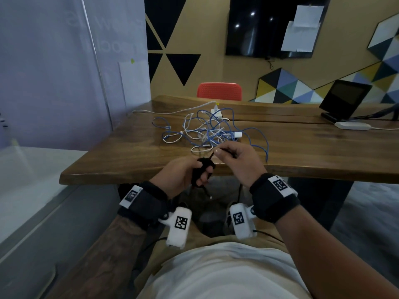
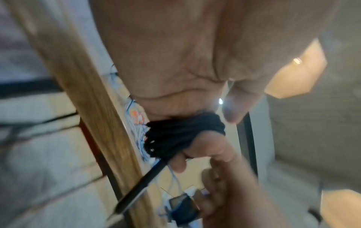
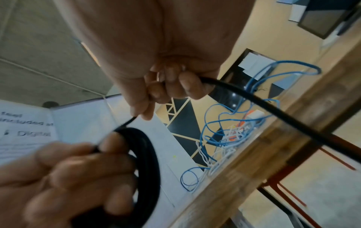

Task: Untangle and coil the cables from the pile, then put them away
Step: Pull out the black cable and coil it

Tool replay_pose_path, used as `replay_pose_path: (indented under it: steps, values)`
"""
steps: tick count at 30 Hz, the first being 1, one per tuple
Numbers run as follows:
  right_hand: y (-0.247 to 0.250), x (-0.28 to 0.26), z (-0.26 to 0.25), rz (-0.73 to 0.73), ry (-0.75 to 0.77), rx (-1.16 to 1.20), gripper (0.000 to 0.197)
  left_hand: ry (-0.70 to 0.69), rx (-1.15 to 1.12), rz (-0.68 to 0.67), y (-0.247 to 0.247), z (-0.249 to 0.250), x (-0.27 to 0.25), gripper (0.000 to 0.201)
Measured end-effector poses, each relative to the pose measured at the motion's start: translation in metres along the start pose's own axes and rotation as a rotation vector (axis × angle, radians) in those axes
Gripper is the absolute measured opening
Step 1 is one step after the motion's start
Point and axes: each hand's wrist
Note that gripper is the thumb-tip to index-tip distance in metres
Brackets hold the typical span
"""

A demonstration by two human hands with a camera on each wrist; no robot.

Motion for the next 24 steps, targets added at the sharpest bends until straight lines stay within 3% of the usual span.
replay_pose_path:
  steps: [2, 4, 7, 10, 12, 15, 17, 19, 24]
  values:
    - [-0.005, 0.001, 0.009, -0.005, -0.048, 0.059, 0.011, 0.012, -0.234, -0.040, -0.001, 0.006, -0.004, 0.025]
    - [-0.013, 0.001, 0.015, -0.042, -0.060, 0.044, 0.014, -0.015, -0.516, 0.008, 0.000, 0.009, -0.004, 0.028]
    - [-0.028, -0.010, 0.015, -0.259, -0.219, -0.001, 0.017, -0.135, -0.750, 0.112, 0.006, 0.010, 0.002, 0.032]
    - [-0.038, -0.021, 0.013, -0.504, -0.291, -0.056, 0.019, -0.258, -0.802, 0.239, 0.013, 0.004, 0.008, 0.028]
    - [-0.037, -0.024, 0.008, -0.613, -0.284, -0.110, 0.028, -0.328, -0.707, 0.355, 0.016, -0.003, 0.013, 0.020]
    - [-0.032, -0.026, -0.006, -0.633, -0.217, -0.181, 0.032, -0.416, -0.140, 0.481, 0.014, -0.015, 0.015, 0.019]
    - [-0.028, -0.025, -0.013, -0.555, -0.138, -0.196, 0.028, -0.423, 0.225, 0.426, 0.013, -0.024, 0.013, 0.019]
    - [-0.023, -0.019, -0.017, -0.422, -0.019, -0.191, 0.020, -0.391, 0.429, 0.326, 0.012, -0.026, 0.010, 0.017]
    - [-0.006, -0.010, -0.017, -0.211, 0.057, -0.185, 0.014, -0.255, 0.344, 0.184, 0.000, -0.014, 0.004, 0.028]
Point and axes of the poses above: each hand's wrist, its own x-axis towards the middle knuckle, its own y-axis out of the back of the hand, z = x × y, and after that the axes turned 9 degrees about -y, right-handed
